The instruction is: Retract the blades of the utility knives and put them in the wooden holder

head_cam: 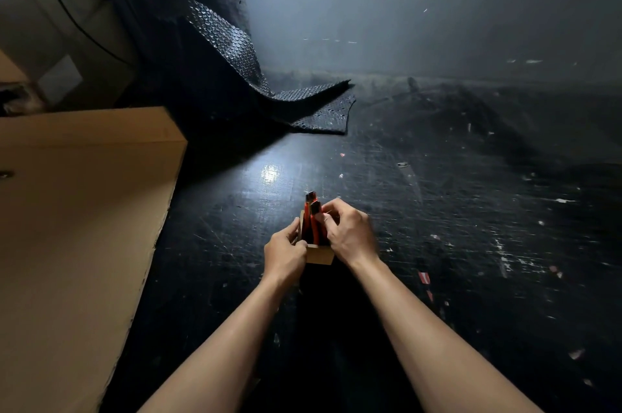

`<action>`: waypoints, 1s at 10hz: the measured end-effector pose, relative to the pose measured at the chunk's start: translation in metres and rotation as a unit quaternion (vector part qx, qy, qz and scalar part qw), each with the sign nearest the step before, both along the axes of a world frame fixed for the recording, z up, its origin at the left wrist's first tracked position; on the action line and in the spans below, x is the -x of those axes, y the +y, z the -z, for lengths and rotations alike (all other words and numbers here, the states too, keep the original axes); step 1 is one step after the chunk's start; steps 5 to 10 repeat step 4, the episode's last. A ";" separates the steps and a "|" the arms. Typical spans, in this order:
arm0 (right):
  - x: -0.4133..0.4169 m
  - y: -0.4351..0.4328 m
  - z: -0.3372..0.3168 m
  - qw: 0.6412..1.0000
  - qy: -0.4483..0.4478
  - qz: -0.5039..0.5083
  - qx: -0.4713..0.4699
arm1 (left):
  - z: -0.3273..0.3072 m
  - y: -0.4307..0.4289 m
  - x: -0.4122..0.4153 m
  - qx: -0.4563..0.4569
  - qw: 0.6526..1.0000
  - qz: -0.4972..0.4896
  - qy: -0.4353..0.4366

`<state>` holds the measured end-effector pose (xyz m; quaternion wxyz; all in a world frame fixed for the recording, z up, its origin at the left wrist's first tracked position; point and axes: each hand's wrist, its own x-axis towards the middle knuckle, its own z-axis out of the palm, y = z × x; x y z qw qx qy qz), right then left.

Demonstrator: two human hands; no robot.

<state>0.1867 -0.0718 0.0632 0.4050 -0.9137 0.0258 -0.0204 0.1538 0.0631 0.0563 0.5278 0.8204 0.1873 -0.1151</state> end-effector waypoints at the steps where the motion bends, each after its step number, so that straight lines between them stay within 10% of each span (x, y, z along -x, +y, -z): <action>1: -0.004 0.003 -0.003 0.997 0.021 -0.026 0.064 | -0.001 0.000 -0.001 0.014 1.000 -0.006 -0.001; 10: 0.010 -0.020 -0.038 0.996 0.071 -0.022 0.048 | -0.010 0.009 0.018 0.038 0.999 -0.007 -0.029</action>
